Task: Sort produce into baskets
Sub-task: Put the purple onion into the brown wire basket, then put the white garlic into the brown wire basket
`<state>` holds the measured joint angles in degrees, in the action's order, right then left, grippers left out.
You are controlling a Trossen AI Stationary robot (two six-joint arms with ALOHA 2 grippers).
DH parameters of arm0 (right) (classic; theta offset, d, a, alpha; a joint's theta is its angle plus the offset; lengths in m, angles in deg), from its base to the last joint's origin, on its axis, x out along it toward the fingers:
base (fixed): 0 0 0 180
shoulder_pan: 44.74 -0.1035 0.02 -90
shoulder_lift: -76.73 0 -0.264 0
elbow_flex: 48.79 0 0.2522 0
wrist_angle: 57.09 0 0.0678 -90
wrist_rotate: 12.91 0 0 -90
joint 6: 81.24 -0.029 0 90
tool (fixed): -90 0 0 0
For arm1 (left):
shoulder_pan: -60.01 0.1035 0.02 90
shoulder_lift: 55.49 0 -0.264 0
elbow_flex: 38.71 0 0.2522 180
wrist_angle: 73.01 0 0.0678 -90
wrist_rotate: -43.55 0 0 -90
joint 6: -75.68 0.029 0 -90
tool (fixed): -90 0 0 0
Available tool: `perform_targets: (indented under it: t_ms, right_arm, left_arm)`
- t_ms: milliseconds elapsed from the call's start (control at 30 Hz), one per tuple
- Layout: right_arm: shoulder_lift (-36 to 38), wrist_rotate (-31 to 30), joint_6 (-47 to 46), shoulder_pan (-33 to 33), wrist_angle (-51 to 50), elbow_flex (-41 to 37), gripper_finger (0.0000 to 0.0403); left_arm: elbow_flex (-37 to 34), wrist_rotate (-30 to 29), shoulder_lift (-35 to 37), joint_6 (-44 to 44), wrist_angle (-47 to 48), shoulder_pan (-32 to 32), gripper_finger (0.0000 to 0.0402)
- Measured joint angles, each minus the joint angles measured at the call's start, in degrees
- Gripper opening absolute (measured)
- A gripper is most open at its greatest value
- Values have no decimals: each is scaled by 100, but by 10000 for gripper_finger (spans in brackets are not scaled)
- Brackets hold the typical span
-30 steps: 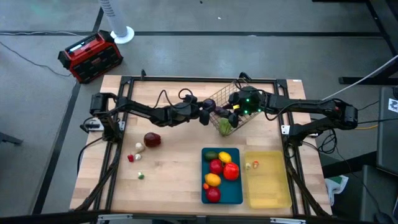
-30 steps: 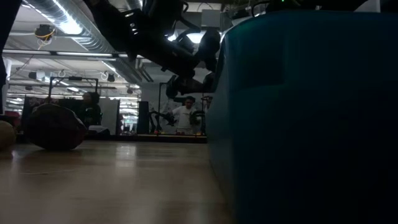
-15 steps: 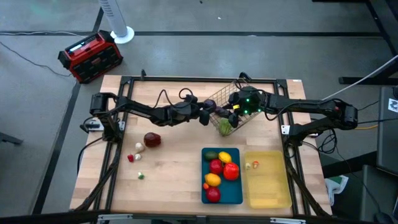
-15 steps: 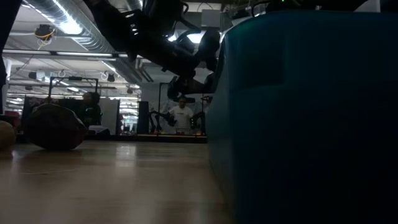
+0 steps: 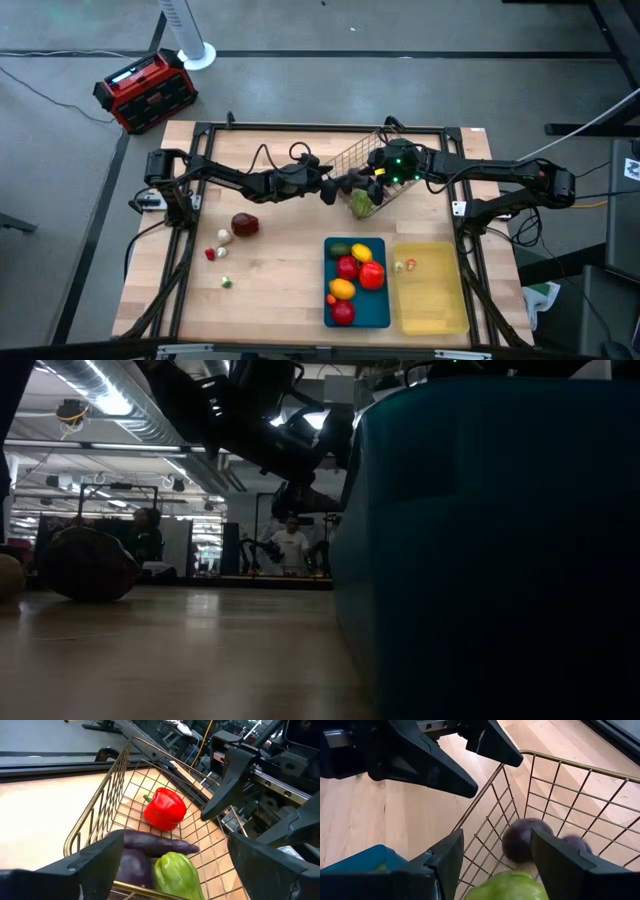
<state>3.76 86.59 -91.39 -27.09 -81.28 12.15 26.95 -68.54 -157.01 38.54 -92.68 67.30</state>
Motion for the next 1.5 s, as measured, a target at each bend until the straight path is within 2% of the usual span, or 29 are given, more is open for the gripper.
perform_targets:
  t_ms: [167,300,433,633,800,967,1167,1400,1500]
  right_arm:
    - [2,-1,0,0,0,0,227]
    - [2,-2,0,0,0,0,227]
    - [2,-2,0,0,0,0,227]
    - [2,-4,0,0,6,0,227]
    - [2,-4,0,0,-1,0,227]
    - [2,-4,0,0,-2,0,227]
    - [2,-4,0,0,-7,0,227]
    - [2,-4,0,0,-12,0,227]
    - [2,-3,0,0,-9,0,227]
  left_arm:
    - [-4,15,92,226,25,0,362]
    - [-4,301,472,987,187,0,363]
    - [-4,359,1039,1632,913,-28,363]
    - [-4,360,1983,1599,2508,-55,363]
    - [-4,434,2709,1398,3893,-137,364]
    - [-4,1115,3158,1009,5238,-281,364]
    - [-4,1577,3470,247,6974,-655,364]
    - [-4,1722,3683,-551,9196,-1235,364]
    - [-4,1721,3701,-1193,9922,-1500,364]
